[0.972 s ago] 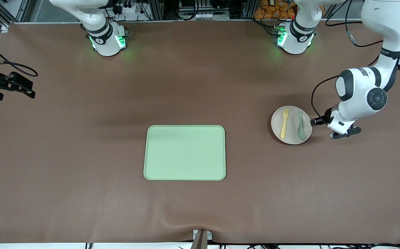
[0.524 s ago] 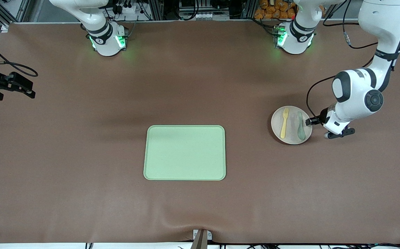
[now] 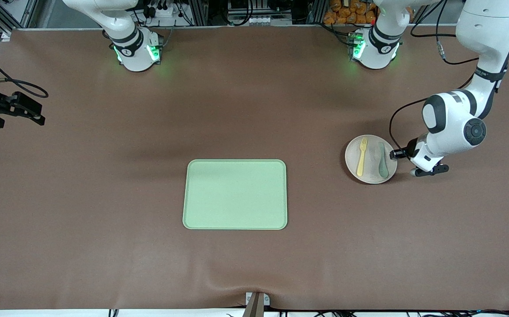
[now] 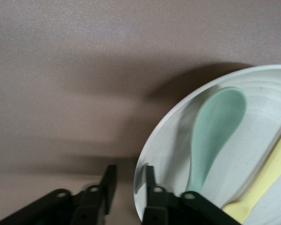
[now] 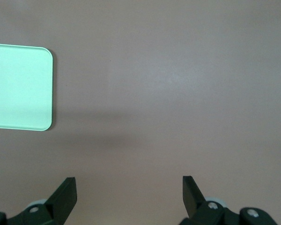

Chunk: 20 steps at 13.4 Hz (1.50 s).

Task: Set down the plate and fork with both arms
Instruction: 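Close the left gripper on the plate rim, then slide the plate with the left gripper onto the green tray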

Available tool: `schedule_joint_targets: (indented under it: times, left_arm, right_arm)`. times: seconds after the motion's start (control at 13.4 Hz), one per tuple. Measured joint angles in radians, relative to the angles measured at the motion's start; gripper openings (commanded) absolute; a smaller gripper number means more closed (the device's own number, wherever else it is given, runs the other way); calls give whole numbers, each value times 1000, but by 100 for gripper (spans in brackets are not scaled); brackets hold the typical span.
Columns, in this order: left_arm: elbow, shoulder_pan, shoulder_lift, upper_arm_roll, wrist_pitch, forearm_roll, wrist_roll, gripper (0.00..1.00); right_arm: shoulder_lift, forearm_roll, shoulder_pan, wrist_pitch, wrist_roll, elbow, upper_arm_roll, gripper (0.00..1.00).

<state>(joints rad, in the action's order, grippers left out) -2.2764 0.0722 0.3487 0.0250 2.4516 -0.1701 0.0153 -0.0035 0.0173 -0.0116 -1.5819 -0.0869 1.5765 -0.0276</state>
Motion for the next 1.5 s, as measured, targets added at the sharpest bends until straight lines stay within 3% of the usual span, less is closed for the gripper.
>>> schedule_joint_targets:
  times: [0.67, 1.12, 1.5]
  left_arm:
    - [50, 2, -6, 80, -25, -27, 41, 0]
    - [284, -7, -5, 166, -281, -128, 39, 0]
    - [466, -102, 66, 226, -322, -162, -161, 0]
  right_arm:
    - [0, 0, 0, 0, 0, 0, 0, 100]
    - [1, 0, 0, 0, 0, 0, 0, 100]
    - [1, 0, 0, 0, 0, -1, 0, 100]
